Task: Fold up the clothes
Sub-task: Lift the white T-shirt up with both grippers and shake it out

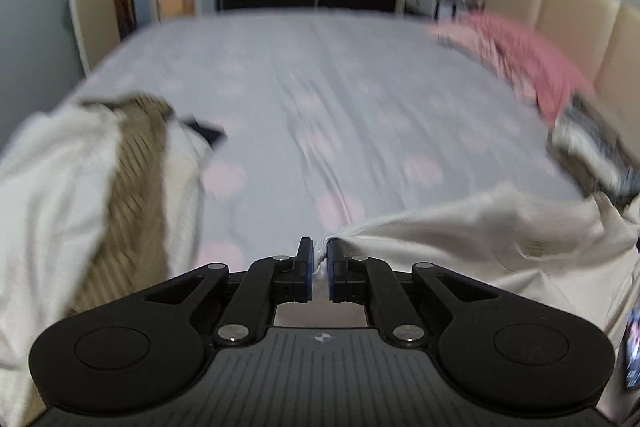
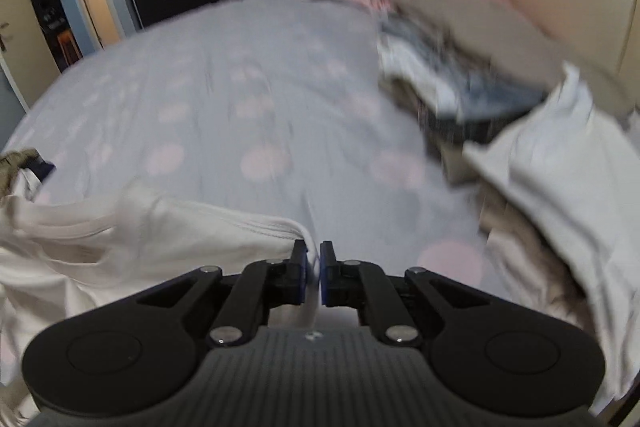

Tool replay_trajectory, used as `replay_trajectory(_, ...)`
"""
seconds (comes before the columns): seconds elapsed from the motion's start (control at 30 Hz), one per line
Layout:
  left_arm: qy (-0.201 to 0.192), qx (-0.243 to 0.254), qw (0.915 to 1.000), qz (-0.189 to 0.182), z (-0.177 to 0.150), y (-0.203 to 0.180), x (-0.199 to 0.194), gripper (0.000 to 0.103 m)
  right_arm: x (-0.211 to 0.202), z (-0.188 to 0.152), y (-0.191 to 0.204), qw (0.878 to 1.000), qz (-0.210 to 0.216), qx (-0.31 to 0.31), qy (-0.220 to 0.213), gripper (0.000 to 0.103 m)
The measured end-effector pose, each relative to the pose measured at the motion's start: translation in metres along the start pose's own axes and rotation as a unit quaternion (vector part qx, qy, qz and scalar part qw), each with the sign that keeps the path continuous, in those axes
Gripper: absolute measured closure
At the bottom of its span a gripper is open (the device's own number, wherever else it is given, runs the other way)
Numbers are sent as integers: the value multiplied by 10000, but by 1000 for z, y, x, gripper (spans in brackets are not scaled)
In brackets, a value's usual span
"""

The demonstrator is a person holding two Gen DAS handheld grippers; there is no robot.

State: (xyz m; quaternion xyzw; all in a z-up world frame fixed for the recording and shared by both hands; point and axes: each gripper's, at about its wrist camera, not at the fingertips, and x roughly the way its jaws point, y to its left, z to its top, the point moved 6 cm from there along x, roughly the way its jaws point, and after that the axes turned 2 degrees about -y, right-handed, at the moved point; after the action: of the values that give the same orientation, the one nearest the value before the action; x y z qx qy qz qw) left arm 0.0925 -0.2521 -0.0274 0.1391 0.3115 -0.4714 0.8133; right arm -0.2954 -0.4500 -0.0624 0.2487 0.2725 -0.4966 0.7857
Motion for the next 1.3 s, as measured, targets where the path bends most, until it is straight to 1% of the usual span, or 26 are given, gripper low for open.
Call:
replay_trajectory(0.1,-557,-36,9984,53,28,5,-39,98,-30,30,8,9991,224,-89,-362,97)
replay_trajectory(0.17,-957,28,9954,105,48,4,-68,98,-56,53,16,9967,337,-261,-691,97)
replay_trajectory(0.23,-1369,41,9905,105,69,2,-100,98,-86,78,27,9915,353,-498,-1147,98)
replay_trajectory(0.27,-1602,17,9871,61,80,0,-117,98,-107,92,32,9866,333,-600,-1479,98)
replay_trajectory(0.33,-2087,-49,9780,-52,103,-4,-154,98,-154,120,39,9701,134,-779,-2293,98)
replay_trajectory(0.4,-2563,-33,9665,-163,121,-13,-190,98,-204,147,46,9455,-106,-948,-3113,98)
replay_trajectory(0.47,-3066,75,9516,-194,138,-25,-228,98,-248,167,51,9248,-243,-999,-3663,98)
replay_trajectory(0.53,-3470,196,9376,-111,154,-34,-262,99,-292,185,56,9042,-351,-1016,-4135,98)
replay_trajectory(0.57,-3662,258,9302,-61,162,-37,-278,99,-309,192,57,8999,-293,-991,-4237,98)
replay_trajectory(0.6,-3817,260,9239,-41,170,-38,-293,99,-322,197,58,9005,-152,-943,-4242,98)
replay_trajectory(0.67,-4043,131,9145,-27,181,-36,-316,99,-338,201,59,9032,110,-832,-4209,98)
replay_trajectory(0.7,-4106,85,9118,-33,184,-36,-324,99,-343,201,59,9053,207,-780,-4170,98)
replay_trajectory(0.77,-4043,152,9145,-61,183,-42,-330,99,-347,197,57,9101,341,-675,-4075,98)
replay_trajectory(0.8,-3995,198,9165,-92,179,-46,-330,99,-346,195,54,9116,332,-603,-4053,98)
replay_trajectory(0.83,-3946,243,9184,-129,174,-50,-329,99,-345,193,52,9107,274,-520,-4089,98)
replay_trajectory(0.87,-3942,280,9185,-128,166,-55,-331,99,-347,190,49,9082,196,-430,-4158,98)
replay_trajectory(0.93,-3999,336,9159,-81,157,-59,-333,99,-357,180,46,9005,96,-365,-4333,98)
replay_trajectory(1.0,-4070,272,9130,-120,152,-57,-343,99,-369,171,44,8918,27,-346,-4510,98)
replay_trajectory(1.1,-4184,138,9079,-211,147,-52,-359,99,-391,164,41,8803,108,-322,-4732,98)
replay_trajectory(1.2,-4349,65,8999,-308,147,-48,-377,99,-409,162,41,8673,175,-290,-4967,98)
replay_trajectory(1.3,-4529,86,8910,-310,149,-46,-392,99,-423,162,41,8553,245,-219,-5170,98)
